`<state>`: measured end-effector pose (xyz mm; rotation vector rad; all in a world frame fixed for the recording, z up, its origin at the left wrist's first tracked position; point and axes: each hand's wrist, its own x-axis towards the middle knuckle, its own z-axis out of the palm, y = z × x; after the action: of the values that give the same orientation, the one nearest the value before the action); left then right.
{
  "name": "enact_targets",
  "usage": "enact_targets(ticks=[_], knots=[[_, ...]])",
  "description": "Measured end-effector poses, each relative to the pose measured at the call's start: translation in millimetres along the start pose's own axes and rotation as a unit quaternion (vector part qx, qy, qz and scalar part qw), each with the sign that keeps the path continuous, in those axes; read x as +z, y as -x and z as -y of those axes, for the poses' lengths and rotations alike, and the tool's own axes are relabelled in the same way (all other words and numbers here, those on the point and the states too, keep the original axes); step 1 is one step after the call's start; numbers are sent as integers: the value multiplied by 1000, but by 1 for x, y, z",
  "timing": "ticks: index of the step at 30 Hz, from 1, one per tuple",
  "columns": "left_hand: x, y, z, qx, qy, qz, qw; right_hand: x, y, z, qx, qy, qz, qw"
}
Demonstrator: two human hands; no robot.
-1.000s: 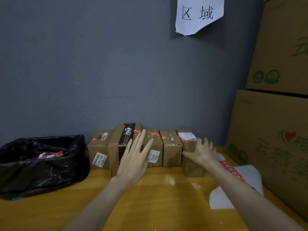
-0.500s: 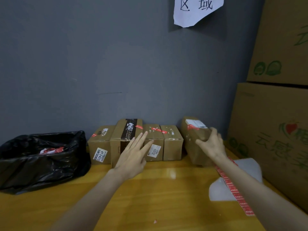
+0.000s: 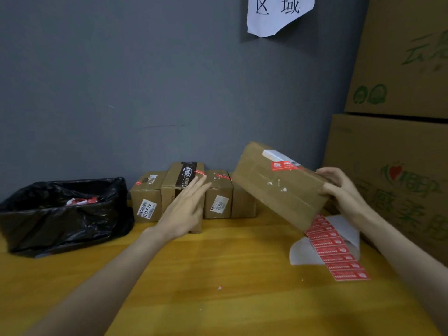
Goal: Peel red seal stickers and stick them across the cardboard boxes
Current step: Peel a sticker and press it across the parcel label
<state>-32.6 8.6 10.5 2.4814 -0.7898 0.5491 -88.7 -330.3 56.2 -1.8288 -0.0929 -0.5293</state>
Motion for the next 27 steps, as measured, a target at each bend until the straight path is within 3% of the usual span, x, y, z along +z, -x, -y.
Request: enact_targets(ticks=[4,9,11,13,17,20,23,27], knots=[[-15,3,8,-28,57,-33,997,13,9,12,1,0,128,992],[-39,4,8,-137,173,-118,968,50,16,21,21,60,305,950],[-45,4,5,-146,192,-64,968,69,17,20,24,69,350,934],[-48,7,-4,-115,170,51,977,84,17,17,25,68,377,923],[-47,9,-28,-74,117,257,957,103,16,15,25,58,399,915],[-43,4,-36,-94,62,333,936,112,13,14,21,55,399,915],[-42,1,-35,-83,4,345,935,118,7,10,17,59,368,928],[-33,0,-29,-100,-47,273,956,135,2,3,-15,55,278,959]])
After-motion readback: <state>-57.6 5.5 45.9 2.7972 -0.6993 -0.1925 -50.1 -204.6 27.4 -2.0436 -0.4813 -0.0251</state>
